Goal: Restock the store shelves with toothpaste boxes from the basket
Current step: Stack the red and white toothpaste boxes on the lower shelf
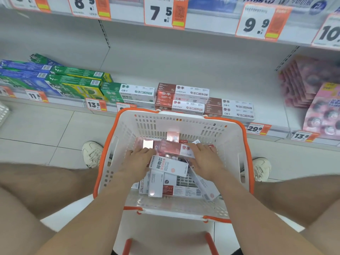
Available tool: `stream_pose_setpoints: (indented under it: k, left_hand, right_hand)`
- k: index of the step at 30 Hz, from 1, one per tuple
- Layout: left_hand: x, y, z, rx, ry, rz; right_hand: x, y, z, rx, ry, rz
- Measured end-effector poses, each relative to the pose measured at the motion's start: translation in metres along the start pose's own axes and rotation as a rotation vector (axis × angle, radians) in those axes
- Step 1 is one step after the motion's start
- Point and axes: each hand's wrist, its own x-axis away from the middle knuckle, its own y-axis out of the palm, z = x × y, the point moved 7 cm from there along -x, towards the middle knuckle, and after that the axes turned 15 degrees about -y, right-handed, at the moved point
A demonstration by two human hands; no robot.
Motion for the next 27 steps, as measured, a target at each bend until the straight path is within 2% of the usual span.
stream_pose_setpoints:
  k: [4, 7, 12, 13, 15, 18, 20, 23, 27]
  left_hand:
    - [-0.006, -0.008, 0.015, -0.021, 0.09, 0.062]
    - [-0.015, -0.016, 0.024, -0.04, 0.128, 0.064]
    - [-0.025, -0.025, 0.027, -0.147, 0.035, -0.071]
    - [-0.027, -0.036, 0.031, -0.123, 0.034, -0.049]
    - [-0.033, -0.07, 0.04, 0.0, 0.032, 0.123]
    - [-0.034, -0.127, 0.045, 0.338, 0.001, 0.416]
    - [-0.05, -0.153, 0.042, 0.535, -0.026, 0.517]
    - [-0.076, -0.173, 0.029, 0.584, -0.091, 0.553]
    - [-0.12, -0.18, 0.023, 0.383, -0.173, 0.446]
  right_hand:
    - [-0.003, -0.057, -0.021, 0.106, -0.119, 0.524]
    - [-0.027, -0.102, -0.026, 0.248, -0.118, 0.655]
    - [-0.073, -0.148, 0.002, 0.345, 0.042, 0.59]
    - [-0.081, -0.152, 0.01, 0.353, 0.07, 0.559]
    - [-0.099, -0.151, 0.028, 0.342, 0.126, 0.452]
    - [-0.118, -0.134, 0.046, 0.286, 0.185, 0.252]
    - [-0.134, -0.124, 0.056, 0.242, 0.213, 0.196]
    - [-0.146, -0.118, 0.056, 0.259, 0.202, 0.201]
    - [-0.164, -0.119, 0.057, 0.281, 0.113, 0.299]
